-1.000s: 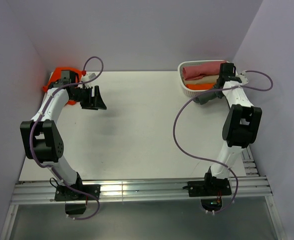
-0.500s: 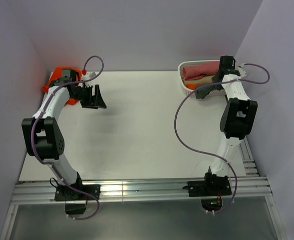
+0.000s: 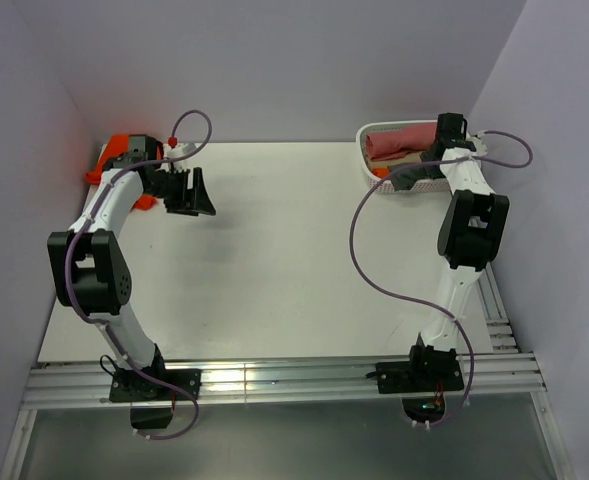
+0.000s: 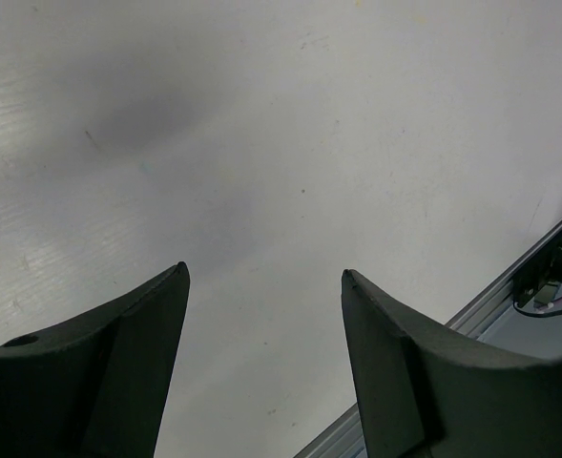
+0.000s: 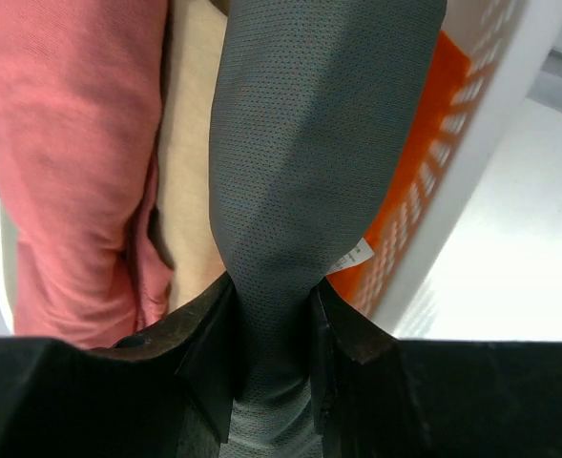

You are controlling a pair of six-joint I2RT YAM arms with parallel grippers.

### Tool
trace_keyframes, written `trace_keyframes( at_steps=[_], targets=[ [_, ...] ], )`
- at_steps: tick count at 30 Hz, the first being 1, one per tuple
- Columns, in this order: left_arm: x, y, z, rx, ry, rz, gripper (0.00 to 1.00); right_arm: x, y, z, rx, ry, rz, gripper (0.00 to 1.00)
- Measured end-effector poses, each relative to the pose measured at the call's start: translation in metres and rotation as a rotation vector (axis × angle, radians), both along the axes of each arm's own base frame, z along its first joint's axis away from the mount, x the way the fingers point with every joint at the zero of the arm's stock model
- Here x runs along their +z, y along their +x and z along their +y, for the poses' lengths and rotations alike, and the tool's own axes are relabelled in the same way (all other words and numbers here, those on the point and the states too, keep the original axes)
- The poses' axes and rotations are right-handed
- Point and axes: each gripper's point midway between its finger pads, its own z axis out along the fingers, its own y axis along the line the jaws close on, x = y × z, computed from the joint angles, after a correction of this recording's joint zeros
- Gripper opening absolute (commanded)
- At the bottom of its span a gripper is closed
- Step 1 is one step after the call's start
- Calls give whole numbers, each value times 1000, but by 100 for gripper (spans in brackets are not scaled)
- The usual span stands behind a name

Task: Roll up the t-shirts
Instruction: Place the rolled tshirt into the container

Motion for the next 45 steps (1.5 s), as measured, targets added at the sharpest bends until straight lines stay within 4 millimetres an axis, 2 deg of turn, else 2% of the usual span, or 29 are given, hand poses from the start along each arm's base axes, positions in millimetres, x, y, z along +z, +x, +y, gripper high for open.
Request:
trace_keyframes(
  at_steps=[7, 14, 27, 29, 30, 33, 39, 45],
  targets=[
    [4, 0, -13, -31, -1, -11, 70, -9, 7, 1, -54, 52, -57, 0],
    [6, 0, -16, -37, -2, -14, 70, -7, 16, 2, -94, 97, -114, 0],
    [9, 0, -21, -46, -3, -22, 70, -22, 29, 4, -111, 133, -159, 0],
    [9, 0, -21, -48, -3, -22, 70, -22, 29, 4, -108, 134, -160, 8],
    [9, 1, -21, -48, -3, -22, 70, -22, 29, 4, -107, 135, -160, 19],
    [9, 1, -21, -48, -3, -22, 70, -22, 29, 5, -103, 135, -158, 36],
    [12, 3, -21, -49, -4, -32, 70, -18, 31, 6, -92, 134, -161, 55],
    [14, 3, -23, -52, -5, -36, 70, -13, 33, 7, -80, 140, -170, 65]
  ],
)
